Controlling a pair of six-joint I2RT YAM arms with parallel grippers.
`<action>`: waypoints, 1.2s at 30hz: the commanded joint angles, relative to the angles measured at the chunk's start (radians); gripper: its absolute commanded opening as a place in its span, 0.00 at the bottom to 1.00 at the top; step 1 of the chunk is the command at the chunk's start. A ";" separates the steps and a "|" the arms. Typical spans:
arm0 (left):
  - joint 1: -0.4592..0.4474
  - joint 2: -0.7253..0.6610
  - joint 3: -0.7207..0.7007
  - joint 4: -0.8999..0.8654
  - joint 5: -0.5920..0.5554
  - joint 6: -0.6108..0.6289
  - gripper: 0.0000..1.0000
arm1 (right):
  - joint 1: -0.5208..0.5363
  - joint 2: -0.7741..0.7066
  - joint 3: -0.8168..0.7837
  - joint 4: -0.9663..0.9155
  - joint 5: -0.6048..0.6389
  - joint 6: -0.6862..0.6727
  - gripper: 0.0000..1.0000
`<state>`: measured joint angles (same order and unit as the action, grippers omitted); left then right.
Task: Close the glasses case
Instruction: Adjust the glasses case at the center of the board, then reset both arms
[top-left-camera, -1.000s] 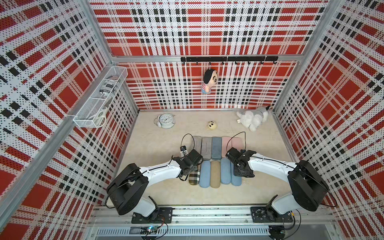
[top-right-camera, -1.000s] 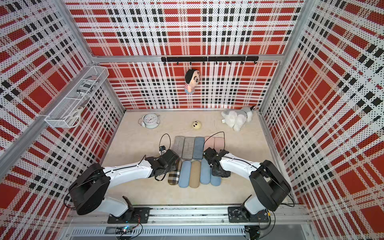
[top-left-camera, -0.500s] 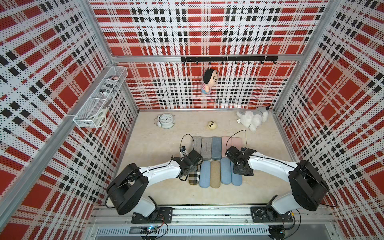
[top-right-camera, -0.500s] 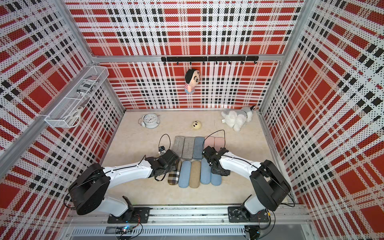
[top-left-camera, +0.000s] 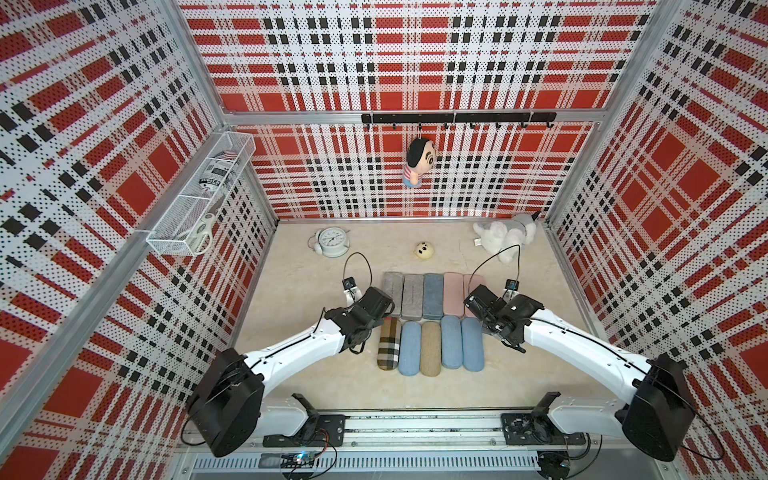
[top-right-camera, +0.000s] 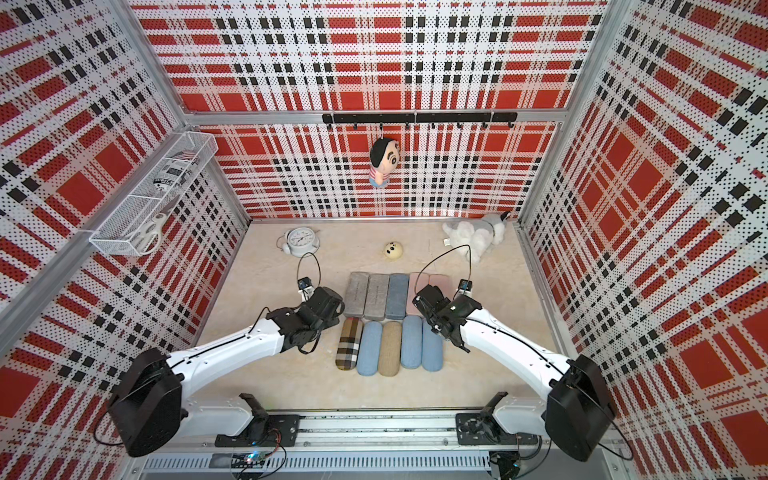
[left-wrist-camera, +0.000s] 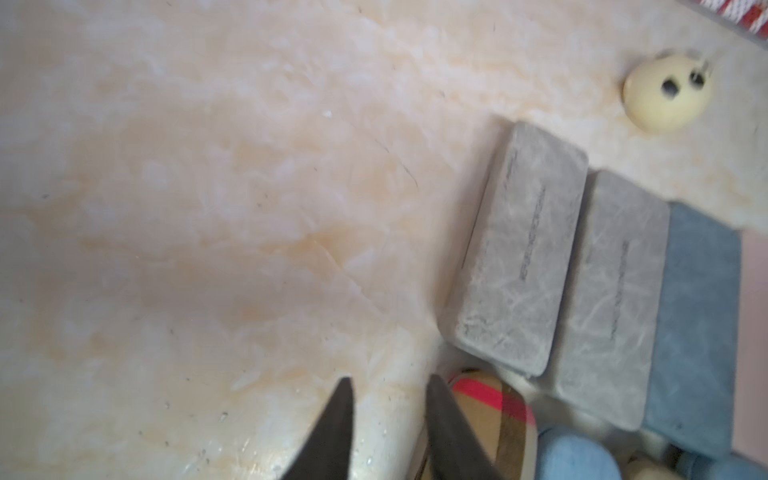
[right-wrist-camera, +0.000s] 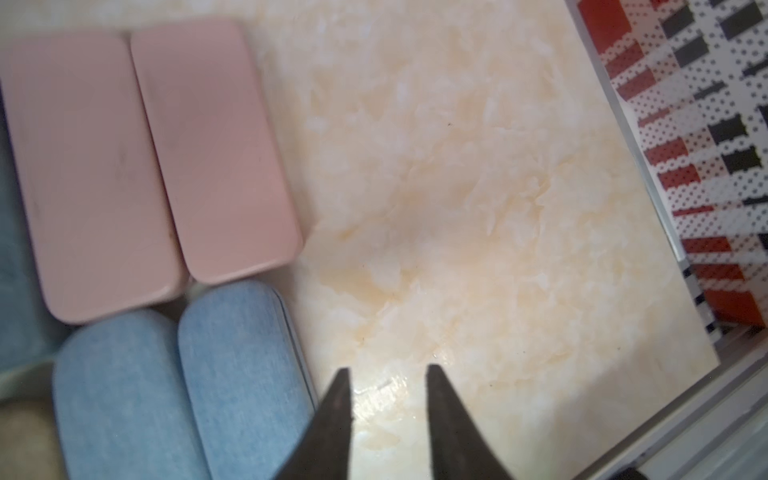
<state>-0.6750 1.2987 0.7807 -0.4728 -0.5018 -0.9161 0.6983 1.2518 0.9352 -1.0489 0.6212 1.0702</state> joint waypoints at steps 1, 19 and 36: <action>0.101 -0.047 0.024 0.008 -0.036 0.091 0.98 | 0.006 -0.059 -0.004 0.029 0.110 0.001 0.96; 0.506 -0.180 -0.163 0.436 -0.115 0.403 0.98 | -0.073 -0.106 -0.128 0.493 0.280 -0.367 1.00; 0.688 -0.101 -0.608 1.409 0.059 0.694 0.98 | -0.192 -0.036 -0.299 0.961 0.203 -0.670 1.00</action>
<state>-0.0067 1.1572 0.2115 0.6376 -0.5217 -0.2703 0.5201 1.1954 0.6487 -0.2035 0.8261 0.4728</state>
